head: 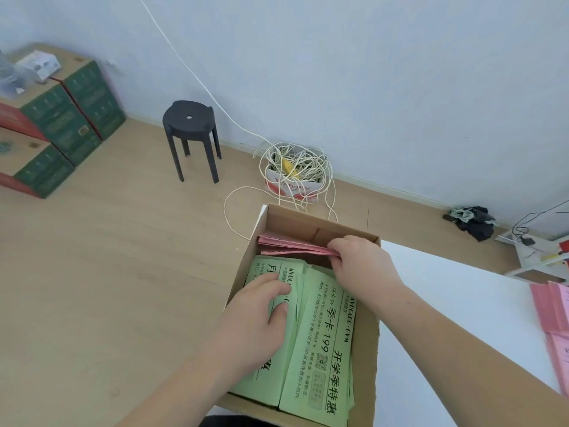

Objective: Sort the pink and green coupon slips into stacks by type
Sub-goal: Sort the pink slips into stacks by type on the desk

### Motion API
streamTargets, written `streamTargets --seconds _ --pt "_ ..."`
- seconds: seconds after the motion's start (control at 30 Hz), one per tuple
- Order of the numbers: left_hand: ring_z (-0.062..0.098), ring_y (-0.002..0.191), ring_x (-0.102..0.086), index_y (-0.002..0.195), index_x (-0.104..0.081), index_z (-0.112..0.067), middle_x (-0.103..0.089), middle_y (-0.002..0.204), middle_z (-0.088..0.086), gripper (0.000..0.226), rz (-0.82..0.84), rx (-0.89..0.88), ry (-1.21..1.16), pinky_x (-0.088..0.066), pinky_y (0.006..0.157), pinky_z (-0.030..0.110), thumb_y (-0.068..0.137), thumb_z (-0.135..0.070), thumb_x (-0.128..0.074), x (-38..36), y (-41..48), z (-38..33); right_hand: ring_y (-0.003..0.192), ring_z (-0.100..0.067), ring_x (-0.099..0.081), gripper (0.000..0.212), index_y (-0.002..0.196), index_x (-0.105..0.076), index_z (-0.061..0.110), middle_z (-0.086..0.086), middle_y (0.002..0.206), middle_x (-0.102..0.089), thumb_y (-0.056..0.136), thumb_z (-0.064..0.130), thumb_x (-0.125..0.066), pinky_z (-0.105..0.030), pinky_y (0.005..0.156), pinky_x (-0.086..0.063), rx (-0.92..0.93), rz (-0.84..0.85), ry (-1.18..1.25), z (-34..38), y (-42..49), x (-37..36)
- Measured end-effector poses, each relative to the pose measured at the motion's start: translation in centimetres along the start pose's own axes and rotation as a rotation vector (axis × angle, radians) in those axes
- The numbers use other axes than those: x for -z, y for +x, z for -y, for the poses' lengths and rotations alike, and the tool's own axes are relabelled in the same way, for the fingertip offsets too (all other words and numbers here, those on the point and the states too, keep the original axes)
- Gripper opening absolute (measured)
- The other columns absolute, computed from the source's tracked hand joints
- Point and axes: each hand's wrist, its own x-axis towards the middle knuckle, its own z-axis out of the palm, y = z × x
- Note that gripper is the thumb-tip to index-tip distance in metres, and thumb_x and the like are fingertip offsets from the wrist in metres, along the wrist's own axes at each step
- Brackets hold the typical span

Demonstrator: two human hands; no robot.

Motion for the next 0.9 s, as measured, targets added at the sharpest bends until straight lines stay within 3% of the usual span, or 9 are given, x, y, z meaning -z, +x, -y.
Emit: streamTargets --seconds 0.1,0.27,0.37,0.47,0.57,0.63,0.73,0.83,0.9 --pt "0.001 0.131 -0.050 0.138 -0.056 -0.039 -0.047 0.146 -0.023 0.039 -0.042 0.003 -0.041 -0.042 0.114 0.030 0.101 -0.025 -0.057 0.0 0.1 -0.6 0.096 -0.024 -0.061 0.021 0.103 -0.064 0.025 0.006 0.098 -0.063 0.102 0.035 -0.046 -0.034 0.069 -0.047 -0.027 -0.035 0.065 -0.2 0.3 0.2" --pt "-0.015 0.109 -0.058 0.141 -0.052 -0.039 -0.061 0.131 -0.022 0.044 -0.154 0.024 -0.395 -0.048 0.100 0.021 0.099 -0.035 -0.063 0.3 0.9 -4.6 0.077 -0.020 -0.050 0.019 0.095 -0.057 0.027 0.011 0.083 -0.050 0.103 0.041 -0.047 -0.031 0.060 -0.032 0.021 -0.187 0.069 1.6 -1.1 4.0" --pt "0.000 0.104 -0.069 0.127 -0.065 -0.032 -0.073 0.115 -0.015 0.029 -0.244 -0.069 -0.594 -0.054 0.100 0.036 0.099 -0.033 -0.064 -0.1 1.1 -8.9 0.072 -0.019 -0.045 0.019 0.085 -0.047 0.029 0.011 0.078 -0.044 0.101 0.037 -0.052 -0.031 0.051 -0.023 0.013 -0.335 0.037 1.7 -3.6 5.6" --pt "0.012 0.093 -0.075 0.109 -0.071 -0.027 -0.078 0.099 -0.007 0.012 -0.270 -0.125 -0.693 -0.059 0.092 0.042 0.097 -0.029 -0.068 -1.3 0.8 -13.3 0.064 -0.019 -0.042 0.014 0.081 -0.052 0.024 0.011 0.070 -0.043 0.089 0.021 -0.064 -0.026 0.046 -0.016 -0.034 -0.440 0.020 0.5 -6.9 6.0" --pt "0.018 0.089 -0.076 0.103 -0.071 -0.028 -0.077 0.091 -0.005 0.018 -0.213 -0.135 -0.649 -0.061 0.084 0.046 0.087 -0.035 -0.075 -4.5 1.1 -16.4 0.054 -0.020 -0.048 0.023 0.076 -0.053 0.024 0.010 0.064 -0.049 0.075 0.015 -0.074 -0.022 0.045 -0.014 -0.117 -0.479 0.018 -1.7 -10.5 5.7" --pt "0.025 0.085 -0.074 0.095 -0.071 -0.024 -0.075 0.085 -0.001 0.012 -0.166 -0.141 -0.571 -0.063 0.074 0.046 0.083 -0.025 -0.070 -7.4 1.2 -17.8 0.057 -0.020 -0.054 0.027 0.075 -0.050 0.025 0.009 0.066 -0.051 0.074 0.016 -0.075 -0.022 0.044 -0.015 -0.161 -0.488 -0.009 -4.2 -13.1 5.5" --pt "0.036 0.072 -0.070 0.084 -0.069 -0.010 -0.071 0.078 0.017 0.012 -0.027 -0.107 -0.528 -0.062 0.055 0.045 0.079 -0.005 -0.060 -12.5 0.7 -19.3 0.082 -0.018 -0.059 0.008 0.090 -0.051 0.028 0.008 0.088 -0.057 0.094 0.032 -0.057 -0.031 0.055 -0.040 -0.262 -0.292 0.012 -8.2 -17.2 5.5" --pt "0.028 0.058 -0.062 0.073 -0.066 -0.006 -0.066 0.066 0.012 0.014 0.031 -0.116 -0.310 -0.056 0.050 0.040 0.067 -0.014 -0.056 -17.7 0.6 -19.2 0.090 -0.014 -0.061 0.025 0.098 -0.058 0.028 0.010 0.095 -0.062 0.088 0.050 -0.053 -0.032 0.074 -0.053 -0.337 -0.048 0.218 -11.8 -21.3 4.9" --pt "0.030 0.063 -0.060 0.072 -0.063 -0.006 -0.066 0.068 0.005 0.020 0.092 -0.129 -0.165 -0.051 0.055 0.039 0.063 -0.018 -0.051 -20.8 0.8 -18.6 0.092 -0.010 -0.064 0.038 0.101 -0.066 0.029 0.013 0.098 -0.069 0.082 0.061 -0.059 -0.034 0.080 -0.056 -0.363 0.059 0.434 -13.9 -23.7 3.9"
